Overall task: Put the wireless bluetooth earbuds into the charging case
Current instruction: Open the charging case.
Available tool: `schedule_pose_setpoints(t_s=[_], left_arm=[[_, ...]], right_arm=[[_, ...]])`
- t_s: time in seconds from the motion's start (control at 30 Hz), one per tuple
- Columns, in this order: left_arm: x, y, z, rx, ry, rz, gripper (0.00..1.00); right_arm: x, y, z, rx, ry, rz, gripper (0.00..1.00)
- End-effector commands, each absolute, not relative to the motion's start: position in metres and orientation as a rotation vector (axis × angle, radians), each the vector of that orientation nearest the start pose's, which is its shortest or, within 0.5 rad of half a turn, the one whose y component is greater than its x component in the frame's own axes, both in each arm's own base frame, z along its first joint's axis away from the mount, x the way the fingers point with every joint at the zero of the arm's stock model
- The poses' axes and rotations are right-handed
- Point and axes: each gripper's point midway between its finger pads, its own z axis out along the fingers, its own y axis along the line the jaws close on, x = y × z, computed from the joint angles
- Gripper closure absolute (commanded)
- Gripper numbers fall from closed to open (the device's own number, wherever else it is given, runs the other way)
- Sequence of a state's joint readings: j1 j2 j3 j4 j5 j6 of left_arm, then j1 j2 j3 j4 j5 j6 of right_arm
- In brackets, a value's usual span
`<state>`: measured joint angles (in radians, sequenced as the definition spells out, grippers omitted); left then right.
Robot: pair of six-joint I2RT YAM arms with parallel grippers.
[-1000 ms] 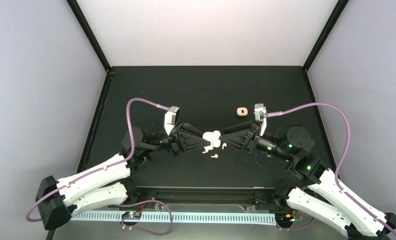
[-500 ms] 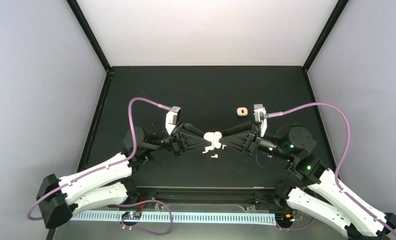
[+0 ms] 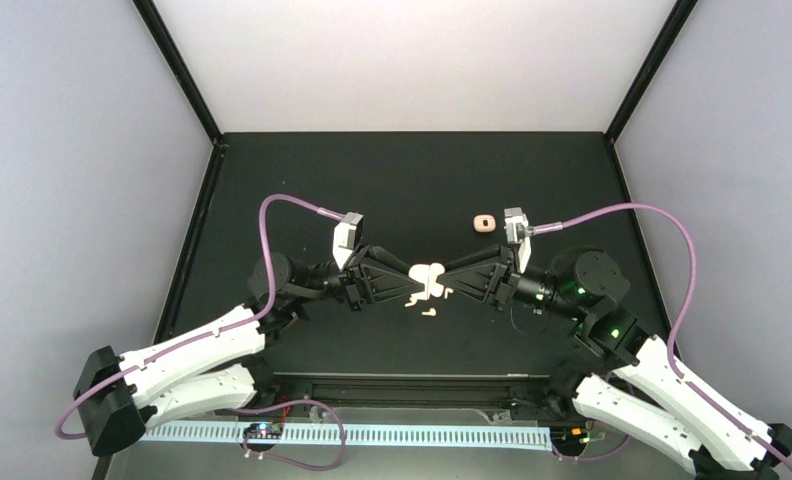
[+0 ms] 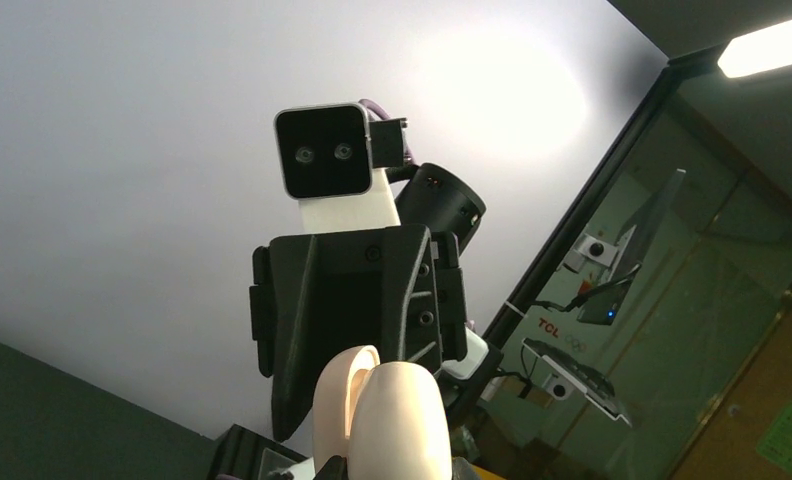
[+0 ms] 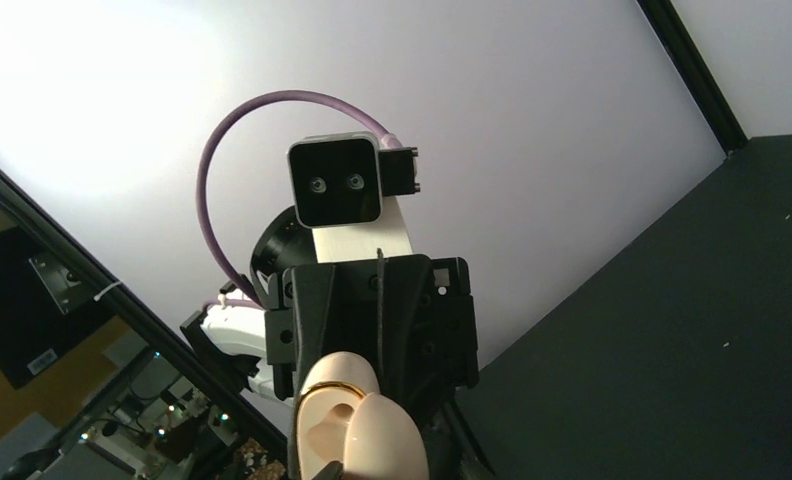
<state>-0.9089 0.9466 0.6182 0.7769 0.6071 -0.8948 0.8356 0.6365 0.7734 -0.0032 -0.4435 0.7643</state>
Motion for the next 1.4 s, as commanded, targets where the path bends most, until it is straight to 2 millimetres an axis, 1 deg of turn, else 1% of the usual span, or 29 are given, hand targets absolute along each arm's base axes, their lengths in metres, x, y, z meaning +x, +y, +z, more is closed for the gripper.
schedule_pose_setpoints(t_s=[0.0, 0.2, 0.33, 0.4, 0.63, 0.77, 0.87, 1.0, 1.2, 1.3, 1.37], left_arm=[[0.111, -0.303, 0.413, 0.669, 1.231, -1.886, 0.98], [0.113, -0.305, 0.411, 0.667, 1.239, -1.884, 0.98], [0.113, -0.306, 0.412, 0.671, 1.238, -1.887, 0.98], [0.113, -0.305, 0.414, 0.670, 1.235, -1.886, 0.98], [0.113, -0.306, 0.412, 0.674, 1.248, -1.883, 0.98], [0.114, -0.307, 0.410, 0.677, 1.260, -1.877, 0.91], [0.114, -0.308, 0.407, 0.682, 1.275, -1.877, 0.83], [0.114, -0.309, 0.404, 0.686, 1.295, -1.874, 0.70], [0.112, -0.310, 0.400, 0.712, 1.305, -1.855, 0.33], [0.114, -0.310, 0.396, 0.704, 1.327, -1.836, 0.23], [0.116, -0.309, 0.394, 0.690, 1.338, -1.826, 0.11]], right_arm=[[0.122, 0.247, 0.402, -0.487, 1.565, 1.595, 0.74], [0.122, 0.248, 0.403, -0.499, 1.575, 1.577, 0.80], [0.124, 0.248, 0.399, -0.495, 1.591, 1.567, 0.77], [0.124, 0.247, 0.399, -0.491, 1.592, 1.564, 0.78], [0.124, 0.244, 0.399, -0.489, 1.591, 1.544, 0.91], [0.124, 0.242, 0.400, -0.488, 1.590, 1.530, 0.95], [0.124, 0.241, 0.400, -0.487, 1.590, 1.520, 0.99], [0.124, 0.239, 0.402, -0.488, 1.593, 1.502, 0.99], [0.124, 0.234, 0.406, -0.491, 1.595, 1.464, 0.99], [0.123, 0.232, 0.407, -0.491, 1.596, 1.454, 0.99], [0.123, 0.231, 0.407, -0.492, 1.601, 1.444, 0.99]])
